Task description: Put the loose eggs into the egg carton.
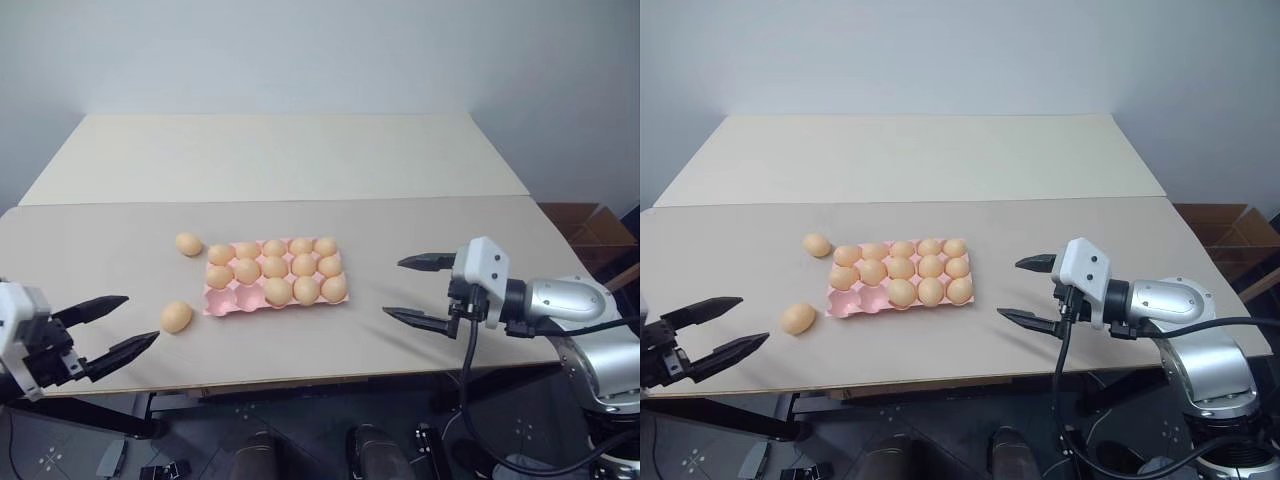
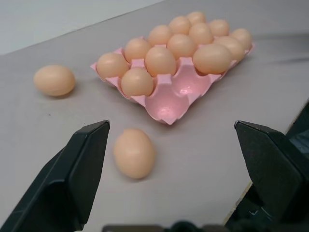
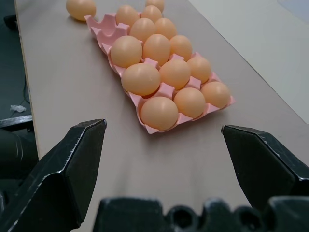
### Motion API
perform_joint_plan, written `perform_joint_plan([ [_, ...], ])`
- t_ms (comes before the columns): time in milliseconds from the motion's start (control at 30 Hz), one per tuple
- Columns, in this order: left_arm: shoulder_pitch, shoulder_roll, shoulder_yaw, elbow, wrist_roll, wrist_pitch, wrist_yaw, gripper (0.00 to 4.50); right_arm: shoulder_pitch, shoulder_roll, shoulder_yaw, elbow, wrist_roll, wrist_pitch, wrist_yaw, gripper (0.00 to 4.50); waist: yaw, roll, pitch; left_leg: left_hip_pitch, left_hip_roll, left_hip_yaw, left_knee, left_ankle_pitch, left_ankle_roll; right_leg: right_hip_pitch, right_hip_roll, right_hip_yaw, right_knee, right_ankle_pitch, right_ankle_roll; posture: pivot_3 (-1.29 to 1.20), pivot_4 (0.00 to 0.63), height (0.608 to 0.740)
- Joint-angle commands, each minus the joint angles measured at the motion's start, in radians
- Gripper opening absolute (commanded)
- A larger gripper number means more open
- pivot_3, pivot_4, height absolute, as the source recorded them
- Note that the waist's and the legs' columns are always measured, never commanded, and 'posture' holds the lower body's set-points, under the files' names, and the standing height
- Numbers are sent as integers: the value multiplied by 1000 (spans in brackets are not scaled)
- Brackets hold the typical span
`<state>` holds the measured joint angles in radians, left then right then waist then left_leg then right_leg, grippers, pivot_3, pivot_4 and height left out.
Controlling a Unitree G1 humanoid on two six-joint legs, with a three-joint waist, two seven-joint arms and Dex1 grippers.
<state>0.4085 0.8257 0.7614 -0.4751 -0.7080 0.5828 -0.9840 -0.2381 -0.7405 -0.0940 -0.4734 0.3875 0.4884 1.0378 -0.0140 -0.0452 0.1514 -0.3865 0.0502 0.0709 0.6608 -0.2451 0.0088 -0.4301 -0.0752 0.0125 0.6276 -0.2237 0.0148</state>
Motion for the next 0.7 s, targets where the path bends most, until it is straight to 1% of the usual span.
perform_joint_plan([
  [33, 24, -37, 12, -176, -35, 167, 222, 4500, 11, -23, -42, -23, 35, -15, -7, 4474, 1, 0, 0, 0, 0, -1, 0, 0, 0, 1, 0, 0, -1, 0, 0, 0, 150, 740],
  [67, 22, -52, 4, -206, -36, 221, 293, 4500, 14, -28, -44, -27, 38, -14, -9, 4474, 1, 0, 0, 1, 0, -1, 0, 0, 0, 2, 0, 0, -1, 2, 3, 0, 150, 740],
  [167, -9, -105, -27, -265, -65, 352, 467, 4500, 19, -42, -48, -30, 51, -6, -20, 4474, 2, 0, 0, 1, -1, -4, 0, 0, 0, 3, 0, 0, -1, 3, 4, 0, 150, 740],
  [200, -20, -115, -36, -278, -75, 381, 503, 4500, 19, -48, -49, -30, 54, -6, -22, 4474, 2, 0, 0, 2, -1, -4, 0, 0, 0, 4, 0, 0, -1, 3, 4, 0, 150, 740],
  [300, -45, -122, -67, -295, -71, 423, 557, 4500, 20, -58, -49, -29, 58, -8, -26, 4474, 3, 0, 0, 3, -1, -5, 0, 0, 0, 5, 1, -1, -1, 2, 2, 0, 150, 740],
  [367, -86, -116, -116, -277, -53, 470, 614, 4500, 19, -59, -45, -29, 57, -11, -32, 4474, 4, 0, 0, 3, -1, -4, 0, 0, 0, 5, 1, -1, 0, 0, -1, 0, 150, 740],
  [467, -177, -138, -197, -237, -35, 518, 693, 4500, 20, -54, -43, -37, 61, -8, -43, 4474, 7, 0, 0, 4, -1, -4, 0, 0, 0, 6, 1, -1, 0, 0, -1, 0, 150, 740],
  [567, -274, -155, -313, -206, 14, 535, 750, 4500, 28, -50, -36, -50, 59, -9, -61, 4474, 10, -1, 0, 4, -2, -4, 0, 0, 0, 6, 1, 0, 0, 1, -2, 0, 150, 740],
  [700, -363, -152, -373, -146, 51, 566, 785, 4500, 40, -48, -38, -70, 65, 0, -86, 4474, 10, -1, 0, 3, -2, -4, 0, 0, 0, 6, 1, -1, -2, 6, 2, 0, 150, 740],
])
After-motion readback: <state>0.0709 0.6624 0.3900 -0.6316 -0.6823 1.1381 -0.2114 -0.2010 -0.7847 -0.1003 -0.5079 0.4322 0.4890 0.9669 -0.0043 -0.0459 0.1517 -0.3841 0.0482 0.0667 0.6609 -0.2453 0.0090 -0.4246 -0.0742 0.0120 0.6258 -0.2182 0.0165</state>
